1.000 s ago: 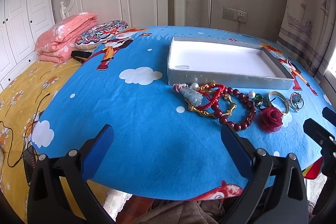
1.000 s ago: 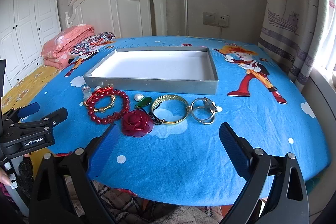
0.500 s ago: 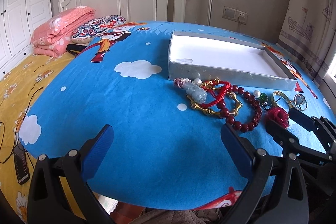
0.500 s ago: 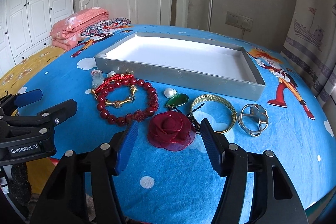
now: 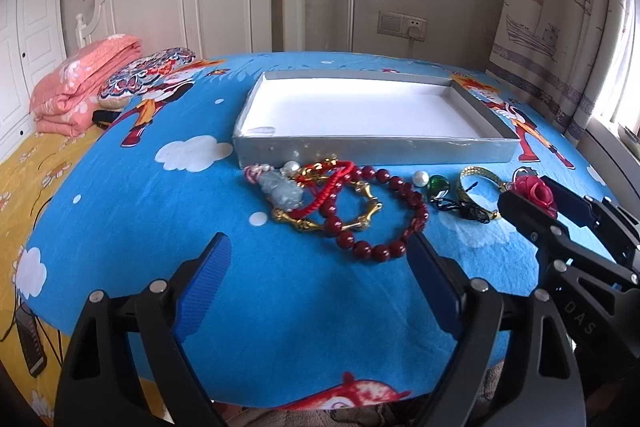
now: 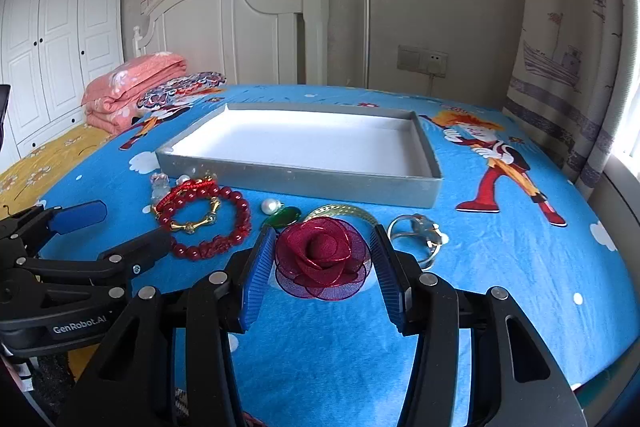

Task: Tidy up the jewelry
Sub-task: 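Grasp the dark red bead bracelet with the left tool while the right tool grasps the red rose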

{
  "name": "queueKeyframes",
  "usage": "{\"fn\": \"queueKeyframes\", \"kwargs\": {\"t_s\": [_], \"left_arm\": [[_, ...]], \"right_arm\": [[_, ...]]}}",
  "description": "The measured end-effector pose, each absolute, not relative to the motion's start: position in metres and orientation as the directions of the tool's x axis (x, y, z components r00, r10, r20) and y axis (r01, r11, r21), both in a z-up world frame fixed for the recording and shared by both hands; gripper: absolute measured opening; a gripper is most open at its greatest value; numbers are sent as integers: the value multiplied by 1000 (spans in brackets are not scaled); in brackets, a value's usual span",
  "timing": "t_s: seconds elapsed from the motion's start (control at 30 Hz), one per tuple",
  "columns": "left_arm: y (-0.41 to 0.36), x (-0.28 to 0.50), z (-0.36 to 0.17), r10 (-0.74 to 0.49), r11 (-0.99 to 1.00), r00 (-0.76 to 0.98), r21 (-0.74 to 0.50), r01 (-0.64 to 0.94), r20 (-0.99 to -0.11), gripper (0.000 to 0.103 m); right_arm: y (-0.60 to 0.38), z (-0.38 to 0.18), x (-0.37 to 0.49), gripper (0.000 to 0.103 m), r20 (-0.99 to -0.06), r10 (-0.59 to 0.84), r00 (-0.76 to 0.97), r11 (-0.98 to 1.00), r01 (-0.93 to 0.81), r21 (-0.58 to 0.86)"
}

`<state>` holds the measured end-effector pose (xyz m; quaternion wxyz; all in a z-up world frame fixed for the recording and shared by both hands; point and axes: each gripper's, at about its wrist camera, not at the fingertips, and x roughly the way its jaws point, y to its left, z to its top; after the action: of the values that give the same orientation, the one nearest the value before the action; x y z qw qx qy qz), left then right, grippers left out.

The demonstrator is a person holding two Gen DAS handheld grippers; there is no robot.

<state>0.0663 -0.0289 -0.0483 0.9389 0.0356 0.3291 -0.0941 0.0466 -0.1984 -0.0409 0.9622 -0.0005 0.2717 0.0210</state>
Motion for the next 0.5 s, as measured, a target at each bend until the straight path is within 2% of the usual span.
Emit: {"fn": "queueKeyframes", "kwargs": {"t_s": [0.03, 0.1, 0.23, 0.37, 0.5], "left_arm": [[-37, 66, -48, -156, 976, 767, 23, 217, -622, 79], [-52, 68, -48, -182, 963, 759, 42, 266, -625, 67], [-75, 74, -52, -221, 942, 742, 57, 330, -633, 61], [-86, 86, -61, -253, 928, 699, 37, 372, -669, 42], [-84, 90, -68, -259, 927, 688, 25, 374, -678, 37]], "right_arm": [[-204, -39, 45, 48, -518, 32, 855, 999, -29, 13], [-216, -36, 42, 48, -514, 17, 858, 1000, -4, 25], [-237, -37, 42, 48, -527, -4, 850, 997, 40, 58], [-246, -41, 39, 48, -536, -1, 844, 995, 53, 81], [-249, -44, 38, 48, -537, 7, 844, 995, 49, 91]]}}
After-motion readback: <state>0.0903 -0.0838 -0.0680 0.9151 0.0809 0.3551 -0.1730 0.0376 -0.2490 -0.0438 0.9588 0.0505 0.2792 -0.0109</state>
